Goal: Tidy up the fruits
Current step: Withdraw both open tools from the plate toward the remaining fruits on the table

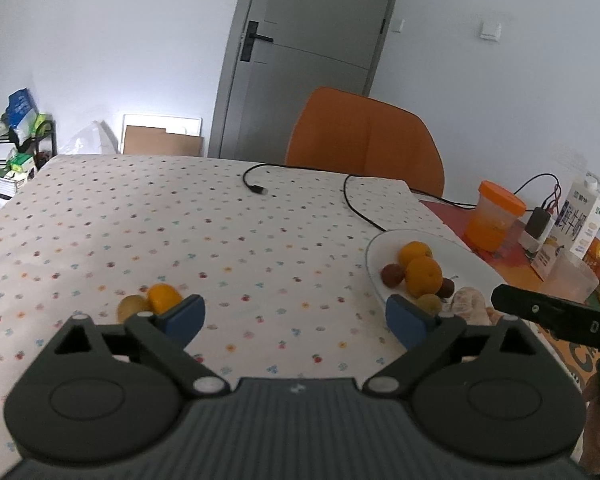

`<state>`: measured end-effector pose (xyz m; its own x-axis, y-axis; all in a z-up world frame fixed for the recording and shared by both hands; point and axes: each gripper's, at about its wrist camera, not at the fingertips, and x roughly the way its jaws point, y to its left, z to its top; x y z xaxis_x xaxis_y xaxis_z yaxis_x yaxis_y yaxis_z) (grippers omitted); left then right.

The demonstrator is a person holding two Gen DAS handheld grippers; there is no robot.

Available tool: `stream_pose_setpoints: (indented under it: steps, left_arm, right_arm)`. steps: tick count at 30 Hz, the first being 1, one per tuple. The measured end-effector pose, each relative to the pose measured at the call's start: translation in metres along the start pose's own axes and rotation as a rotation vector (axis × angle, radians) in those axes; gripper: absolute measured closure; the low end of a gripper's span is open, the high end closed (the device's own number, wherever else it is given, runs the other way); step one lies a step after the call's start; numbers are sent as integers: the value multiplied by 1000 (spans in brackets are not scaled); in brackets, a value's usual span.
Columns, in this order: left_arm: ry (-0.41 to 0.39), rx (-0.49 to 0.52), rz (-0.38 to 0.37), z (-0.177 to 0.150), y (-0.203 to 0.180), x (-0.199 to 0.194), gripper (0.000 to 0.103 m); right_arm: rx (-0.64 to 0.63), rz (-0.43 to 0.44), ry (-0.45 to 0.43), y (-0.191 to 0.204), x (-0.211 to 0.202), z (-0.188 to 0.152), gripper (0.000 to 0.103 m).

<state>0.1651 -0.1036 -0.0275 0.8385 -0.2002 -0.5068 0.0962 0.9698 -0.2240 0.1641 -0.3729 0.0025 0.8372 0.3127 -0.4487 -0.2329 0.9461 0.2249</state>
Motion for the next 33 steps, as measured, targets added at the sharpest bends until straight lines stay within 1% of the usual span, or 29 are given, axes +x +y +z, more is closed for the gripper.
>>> stream_pose_setpoints:
  steps: [2,4,7,14,26,33]
  left_arm:
    - [-7,1,14,-1,4,-5,5]
    - [-12,-2,21,-1,9,-9,1]
    - [-13,-16,25,-1,17,-15,0]
    - [-40,-36,37,0,33,-30,0]
    - [-51,-55,40,-3,52,-50,0]
    - [-55,-71,64,-6,64,-58,0]
  right_arm:
    - [-2,12,-1,6,0,0,16]
    - [-5,24,-1,11,-1,-1,6]
    - [-10,39,-6,21,-2,-1,0]
    - [-14,61,5,35,-2,-2,0]
    - [-46,107,18,62,-4,-6,0]
    - [-70,131,24,76,-2,-6,0]
